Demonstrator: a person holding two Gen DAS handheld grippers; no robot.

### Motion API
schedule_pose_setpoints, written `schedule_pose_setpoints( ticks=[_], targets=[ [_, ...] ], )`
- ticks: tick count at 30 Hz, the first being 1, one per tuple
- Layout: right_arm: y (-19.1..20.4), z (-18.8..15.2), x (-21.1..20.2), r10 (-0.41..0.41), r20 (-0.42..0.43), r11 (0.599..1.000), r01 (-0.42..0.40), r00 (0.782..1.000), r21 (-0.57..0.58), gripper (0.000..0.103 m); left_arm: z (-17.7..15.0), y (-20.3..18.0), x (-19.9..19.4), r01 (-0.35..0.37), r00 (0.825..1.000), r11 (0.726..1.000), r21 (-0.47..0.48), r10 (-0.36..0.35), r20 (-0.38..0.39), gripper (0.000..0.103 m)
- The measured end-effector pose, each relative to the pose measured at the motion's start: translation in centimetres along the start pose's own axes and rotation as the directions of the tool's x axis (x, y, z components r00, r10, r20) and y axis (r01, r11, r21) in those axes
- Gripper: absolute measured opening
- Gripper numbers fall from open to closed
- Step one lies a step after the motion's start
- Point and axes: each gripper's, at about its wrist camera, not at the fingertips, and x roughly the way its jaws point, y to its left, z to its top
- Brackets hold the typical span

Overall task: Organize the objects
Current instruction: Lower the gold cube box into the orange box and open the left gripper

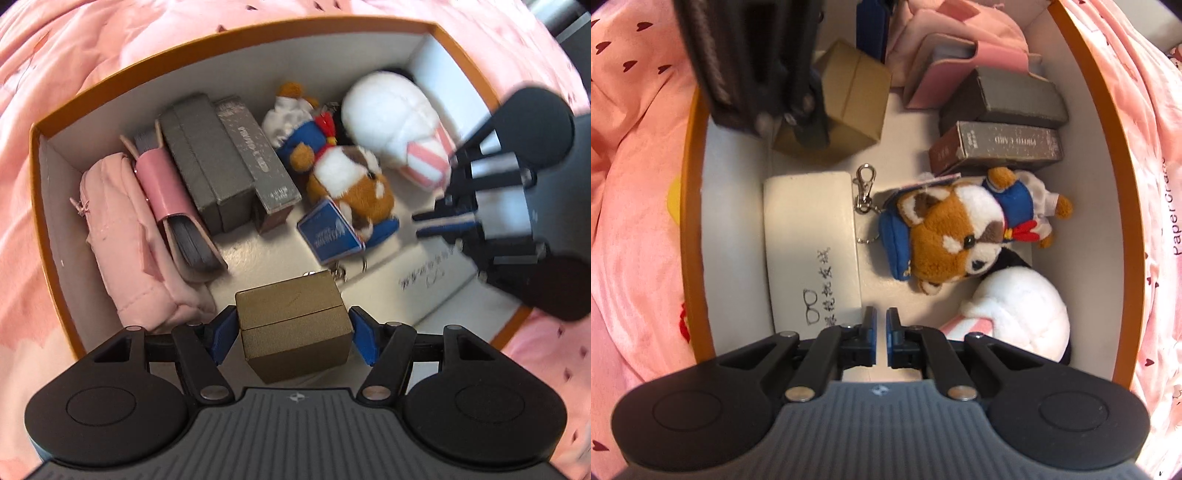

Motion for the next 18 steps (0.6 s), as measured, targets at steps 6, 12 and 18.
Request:
schedule_pose_setpoints(
  ticks=[6,12,18],
  targets=[
    [0.9,0.6,-0.2,-0.017,0.011,1.0,0.017,1.0,-0.004,0.005,-0.5,1.1,-0.6,0.061,0.997,0.997,-0.043,-0.059,0.043,0.081],
    [1.8,1.2,-0.5,-0.031,0.025,1.0,0.031,0.999,0.0,0.005,-1.1,1.8,-1.3,0.071,0.995,0.996,-0.047,-0.067,0.071,0.083],
    [2.5,1.5,-0.7,-0.04,0.031,0.999,0.039,0.999,0.012,0.005,-2.3,1.8,-1.7,0.011,0.997,1.0,-0.022,-0.009,0.074,0.058]
  ],
)
